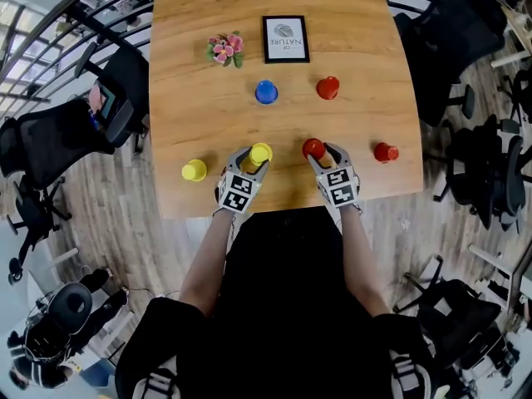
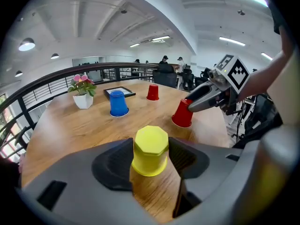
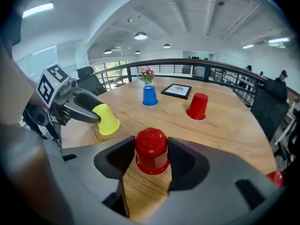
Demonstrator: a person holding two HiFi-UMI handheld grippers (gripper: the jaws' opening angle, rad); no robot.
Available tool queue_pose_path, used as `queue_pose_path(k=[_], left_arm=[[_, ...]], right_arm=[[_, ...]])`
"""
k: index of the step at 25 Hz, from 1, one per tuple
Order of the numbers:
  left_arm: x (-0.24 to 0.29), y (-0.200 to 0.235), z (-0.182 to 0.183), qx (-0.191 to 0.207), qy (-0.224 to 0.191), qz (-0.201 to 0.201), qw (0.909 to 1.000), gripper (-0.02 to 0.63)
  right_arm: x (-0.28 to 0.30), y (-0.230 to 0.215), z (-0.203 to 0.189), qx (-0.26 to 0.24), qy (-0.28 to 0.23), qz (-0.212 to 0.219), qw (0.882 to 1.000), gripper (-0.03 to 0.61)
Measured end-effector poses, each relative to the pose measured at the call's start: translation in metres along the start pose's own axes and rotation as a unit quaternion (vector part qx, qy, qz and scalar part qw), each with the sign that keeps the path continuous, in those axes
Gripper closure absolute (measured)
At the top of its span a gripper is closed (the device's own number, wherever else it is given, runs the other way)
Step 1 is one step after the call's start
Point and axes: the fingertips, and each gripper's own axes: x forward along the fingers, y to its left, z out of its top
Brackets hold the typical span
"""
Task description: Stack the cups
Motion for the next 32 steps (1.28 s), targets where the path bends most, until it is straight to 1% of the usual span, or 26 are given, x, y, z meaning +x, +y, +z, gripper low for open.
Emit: queue_pose_path(k=[3,6,10,14,18,23,32], left_arm=[[0.003,0.005,0.003,0.007,0.0,-0.014,0.9999,0.368],[0.005,0.004,0.006,0.005,0.001,-0.017,0.9998,0.368],[0.01,0.0,0.008,0.005,0.009,-0.028,0.9995,0.368],[0.015,-0.003,0.011,0.009,0.012,-0.034,0.9993,0.368],[0.019,-0.012,0.01,0.014,0.021,-0.048,0.9985,0.368],[0.027,-0.012,0.017,0.009,0.014,-0.063,0.9979,0.368],[0.031,-0.016,0.018,0.016,0.021,-0.064,0.9976,0.365]], right_arm=[[0.009,0.004,0.006,0.005,0.002,-0.005,1.0,0.348],[0.013,0.012,0.014,0.006,0.005,0.003,1.0,0.348],[0.019,0.023,0.02,-0.012,0.012,0.023,1.0,0.348],[0.025,0.038,0.025,-0.02,0.012,0.042,0.999,0.348],[0.028,0.054,0.028,-0.025,0.007,0.066,0.997,0.347],[0.034,0.055,0.034,-0.019,-0.001,0.079,0.997,0.344],[0.033,0.054,0.031,-0.006,-0.006,0.082,0.997,0.342]])
